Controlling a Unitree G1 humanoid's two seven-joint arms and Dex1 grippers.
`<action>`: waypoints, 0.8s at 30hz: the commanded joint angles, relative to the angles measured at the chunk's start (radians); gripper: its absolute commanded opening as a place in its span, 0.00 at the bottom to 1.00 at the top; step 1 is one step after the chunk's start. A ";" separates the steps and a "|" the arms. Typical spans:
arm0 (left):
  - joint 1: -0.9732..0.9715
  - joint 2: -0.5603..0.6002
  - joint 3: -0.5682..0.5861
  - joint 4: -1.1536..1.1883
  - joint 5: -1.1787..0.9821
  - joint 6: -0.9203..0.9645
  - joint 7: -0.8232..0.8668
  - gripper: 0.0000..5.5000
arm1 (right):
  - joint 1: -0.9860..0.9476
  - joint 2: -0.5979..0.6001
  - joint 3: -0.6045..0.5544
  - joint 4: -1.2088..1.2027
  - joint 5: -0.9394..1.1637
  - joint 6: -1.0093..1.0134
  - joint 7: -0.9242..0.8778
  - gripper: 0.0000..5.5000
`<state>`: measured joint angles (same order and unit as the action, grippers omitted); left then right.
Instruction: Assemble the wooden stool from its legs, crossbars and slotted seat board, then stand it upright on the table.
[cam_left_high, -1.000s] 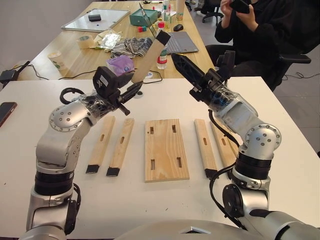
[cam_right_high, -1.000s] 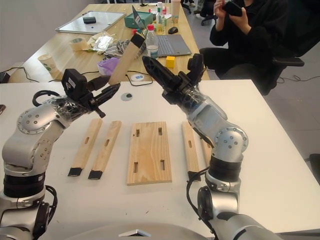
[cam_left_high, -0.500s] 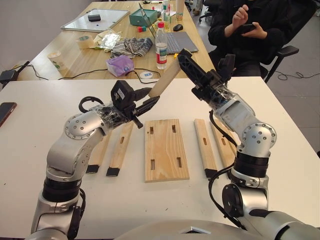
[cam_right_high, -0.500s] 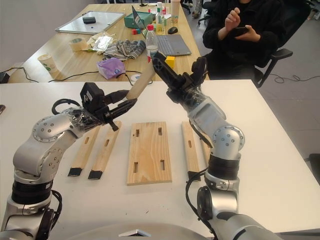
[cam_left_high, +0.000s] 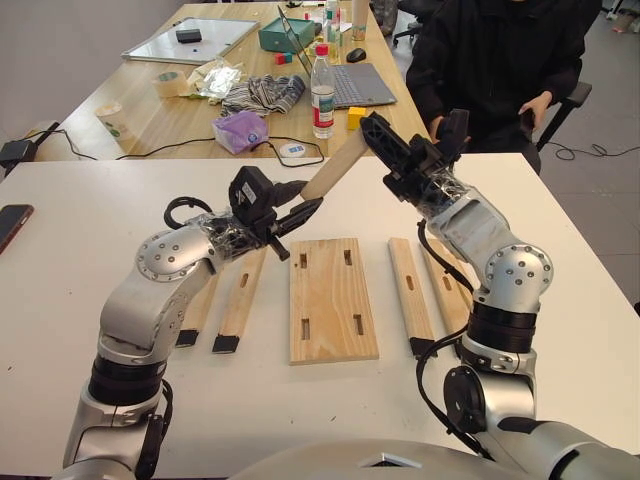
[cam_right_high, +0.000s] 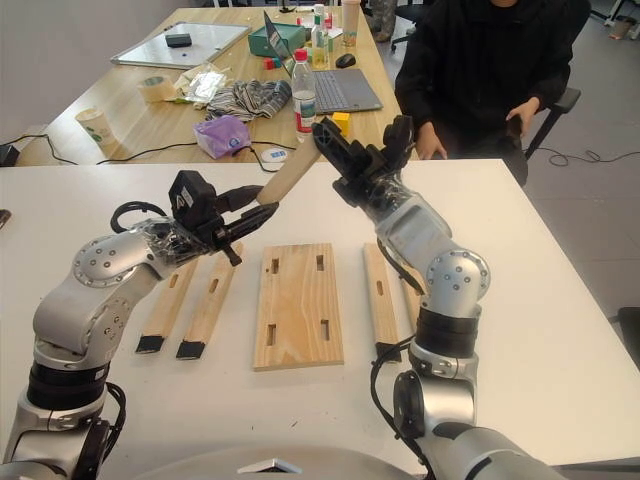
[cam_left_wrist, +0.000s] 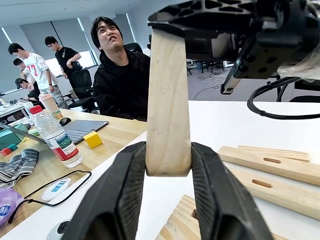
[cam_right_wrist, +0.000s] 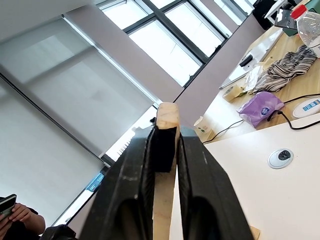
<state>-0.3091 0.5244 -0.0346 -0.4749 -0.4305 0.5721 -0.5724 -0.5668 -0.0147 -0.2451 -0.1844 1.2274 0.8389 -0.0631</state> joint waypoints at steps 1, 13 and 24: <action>-0.001 -0.004 0.027 0.017 -0.002 0.001 0.008 0.35 | -0.010 -0.025 0.003 -0.010 -0.006 0.001 -0.009 0.07; -0.062 -0.098 0.157 0.094 0.005 0.007 0.184 0.56 | 0.055 -0.175 0.015 0.029 -0.383 -0.188 0.029 0.07; 0.024 -0.146 0.186 0.135 0.056 -0.033 0.275 0.31 | 0.348 -0.190 -0.094 -0.079 -0.404 -0.122 -0.001 0.07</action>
<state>-0.3026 0.3769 0.1485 -0.3517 -0.3915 0.5399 -0.3034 -0.2419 -0.2105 -0.3158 -0.2390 0.7957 0.6881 -0.0426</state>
